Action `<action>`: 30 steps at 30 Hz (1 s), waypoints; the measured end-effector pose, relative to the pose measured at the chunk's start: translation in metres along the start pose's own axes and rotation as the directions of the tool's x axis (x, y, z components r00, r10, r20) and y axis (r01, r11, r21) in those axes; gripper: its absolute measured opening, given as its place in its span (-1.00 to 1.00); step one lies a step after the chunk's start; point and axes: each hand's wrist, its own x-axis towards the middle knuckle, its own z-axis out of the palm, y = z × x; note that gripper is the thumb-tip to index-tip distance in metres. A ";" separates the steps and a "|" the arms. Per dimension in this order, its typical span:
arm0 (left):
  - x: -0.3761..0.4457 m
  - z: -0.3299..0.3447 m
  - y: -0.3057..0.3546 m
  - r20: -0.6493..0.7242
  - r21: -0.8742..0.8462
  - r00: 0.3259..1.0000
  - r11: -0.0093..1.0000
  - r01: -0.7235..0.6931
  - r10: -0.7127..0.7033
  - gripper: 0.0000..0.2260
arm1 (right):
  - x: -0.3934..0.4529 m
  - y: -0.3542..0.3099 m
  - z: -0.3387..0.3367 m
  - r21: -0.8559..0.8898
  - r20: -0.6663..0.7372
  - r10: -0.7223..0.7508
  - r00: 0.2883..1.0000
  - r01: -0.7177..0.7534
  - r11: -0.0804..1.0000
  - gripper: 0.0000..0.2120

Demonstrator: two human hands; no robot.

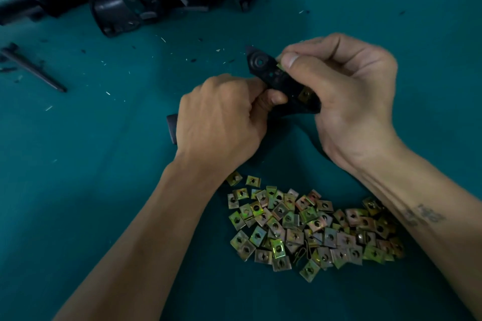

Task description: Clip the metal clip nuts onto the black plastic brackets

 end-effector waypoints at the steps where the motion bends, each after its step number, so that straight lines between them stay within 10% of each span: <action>1: 0.000 0.000 0.000 -0.003 -0.001 1.000 1.000 -0.003 0.003 -0.55 | 0.001 0.000 -0.002 0.048 0.011 0.064 0.998 -0.064 0.997 -0.88; 12: 0.000 -0.003 0.002 0.000 -0.038 0.999 0.998 -0.040 0.040 -0.54 | -0.005 0.009 0.004 -0.051 -0.082 -0.128 0.988 0.124 0.991 -0.83; 30: 0.004 -0.005 -0.005 -0.071 -0.100 0.976 0.975 0.199 -0.207 -0.63 | 0.000 0.001 -0.008 -0.218 0.370 0.103 0.923 -0.022 0.976 -0.62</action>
